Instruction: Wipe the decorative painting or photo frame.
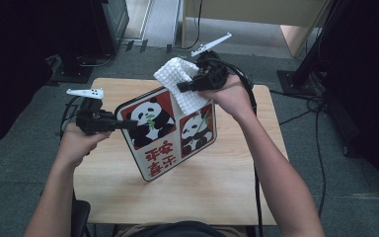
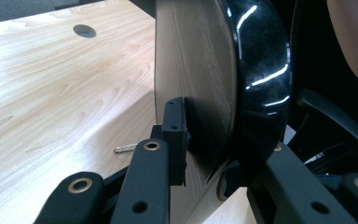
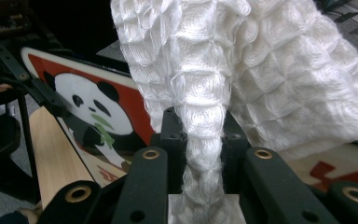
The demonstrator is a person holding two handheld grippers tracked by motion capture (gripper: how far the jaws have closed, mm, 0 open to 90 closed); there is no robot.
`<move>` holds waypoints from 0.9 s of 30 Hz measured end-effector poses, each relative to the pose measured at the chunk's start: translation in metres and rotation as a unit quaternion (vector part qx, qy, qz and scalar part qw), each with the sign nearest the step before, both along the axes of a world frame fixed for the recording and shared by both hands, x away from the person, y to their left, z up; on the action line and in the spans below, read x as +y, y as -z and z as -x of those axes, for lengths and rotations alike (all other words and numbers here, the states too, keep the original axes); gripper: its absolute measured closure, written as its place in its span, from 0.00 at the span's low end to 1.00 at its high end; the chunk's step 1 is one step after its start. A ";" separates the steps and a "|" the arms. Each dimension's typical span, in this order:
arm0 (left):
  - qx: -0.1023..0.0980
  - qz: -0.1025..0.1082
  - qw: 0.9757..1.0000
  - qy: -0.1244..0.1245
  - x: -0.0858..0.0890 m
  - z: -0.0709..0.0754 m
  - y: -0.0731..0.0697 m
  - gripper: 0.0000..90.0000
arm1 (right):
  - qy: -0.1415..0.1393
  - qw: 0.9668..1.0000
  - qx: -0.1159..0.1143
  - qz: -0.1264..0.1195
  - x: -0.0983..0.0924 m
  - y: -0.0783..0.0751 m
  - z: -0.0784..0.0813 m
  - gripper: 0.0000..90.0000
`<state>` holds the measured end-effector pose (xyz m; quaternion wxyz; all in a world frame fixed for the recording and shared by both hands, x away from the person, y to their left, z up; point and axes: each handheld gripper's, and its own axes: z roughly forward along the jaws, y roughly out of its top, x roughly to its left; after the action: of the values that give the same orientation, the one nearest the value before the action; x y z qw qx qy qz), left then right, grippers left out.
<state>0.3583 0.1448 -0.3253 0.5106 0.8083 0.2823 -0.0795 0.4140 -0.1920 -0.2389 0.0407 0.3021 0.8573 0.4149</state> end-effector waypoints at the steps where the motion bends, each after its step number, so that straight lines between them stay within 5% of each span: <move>1: 0.000 0.000 1.000 0.001 0.000 0.000 0.000 0.83 | 0.003 1.000 0.003 -0.006 0.001 0.000 -0.002 0.83; 27: -0.004 -0.004 1.000 0.007 0.001 0.000 0.000 0.83 | -0.004 1.000 -0.006 0.008 0.003 0.021 0.005 0.87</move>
<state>0.3583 0.1456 -0.3256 0.5081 0.8124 0.2749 -0.0788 0.4090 -0.1893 -0.2599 0.0469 0.2961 0.8615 0.4098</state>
